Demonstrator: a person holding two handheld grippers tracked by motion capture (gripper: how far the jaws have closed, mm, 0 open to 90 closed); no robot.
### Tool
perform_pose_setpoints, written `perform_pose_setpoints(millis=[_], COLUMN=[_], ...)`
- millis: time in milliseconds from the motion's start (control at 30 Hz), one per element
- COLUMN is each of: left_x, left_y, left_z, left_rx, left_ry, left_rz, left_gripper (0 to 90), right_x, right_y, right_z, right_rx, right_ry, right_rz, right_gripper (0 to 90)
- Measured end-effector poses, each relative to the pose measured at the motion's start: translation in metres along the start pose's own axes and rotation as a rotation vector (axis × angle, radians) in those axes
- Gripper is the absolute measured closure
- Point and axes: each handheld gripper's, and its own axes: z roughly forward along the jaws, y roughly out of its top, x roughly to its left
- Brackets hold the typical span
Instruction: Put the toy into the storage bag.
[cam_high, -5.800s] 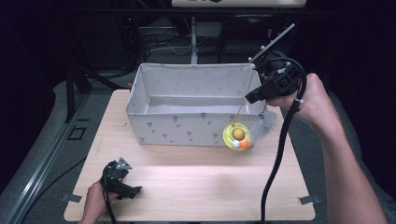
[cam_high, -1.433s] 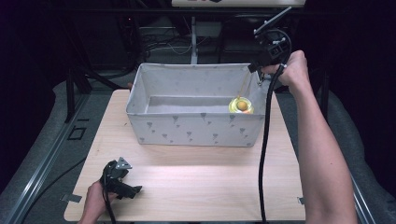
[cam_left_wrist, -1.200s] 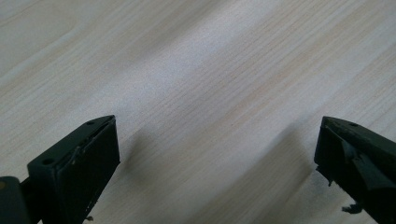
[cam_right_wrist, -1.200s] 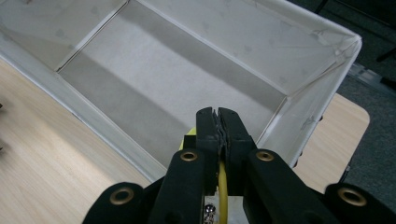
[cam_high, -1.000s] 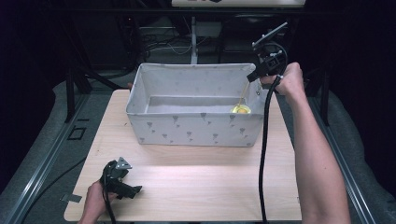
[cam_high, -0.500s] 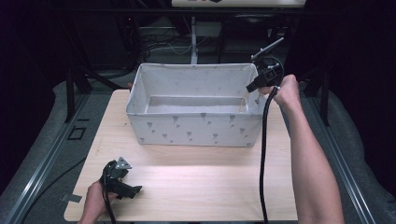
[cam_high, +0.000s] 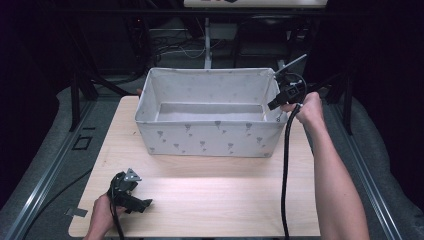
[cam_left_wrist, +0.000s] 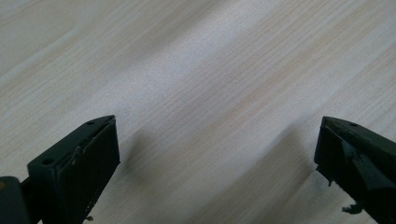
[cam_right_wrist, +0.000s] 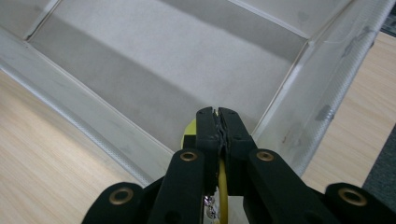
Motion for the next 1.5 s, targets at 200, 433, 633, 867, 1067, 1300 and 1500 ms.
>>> perform_pose_setpoints(millis=[200,433,633,867,1067,1300,1500], left_x=[0.0,0.0,0.0,0.0,0.0,0.0,0.0], left_y=[0.0,0.0,0.0,0.0,0.0,0.0,0.0], left_z=[0.0,0.0,0.0,0.0,-0.001,0.0,-0.001], left_rx=[-0.001,-0.001,0.001,0.001,0.0,0.003,-0.006], left_ry=[0.0,0.0,0.0,0.001,0.001,0.001,0.004], left_rz=[-0.001,0.0,0.001,0.001,0.0,0.003,-0.002], left_gripper=[0.3,0.3,0.3,0.3,0.3,0.3,0.3], right_x=[-0.001,-0.001,0.002,0.014,0.028,0.049,0.069], right_y=[-0.001,0.0,0.001,0.002,0.001,-0.005,-0.014], right_z=[-0.003,-0.014,-0.03,-0.05,-0.065,-0.08,-0.088], right_rx=[0.014,0.017,0.008,-0.019,-0.023,-0.021,-0.033], right_ry=[-0.003,0.001,0.017,0.014,0.021,0.02,0.024], right_rz=[0.004,-0.001,-0.016,-0.038,-0.075,-0.124,-0.176], right_gripper=[85.2,68.2,46.7,29.1,19.6,14.5,10.9])
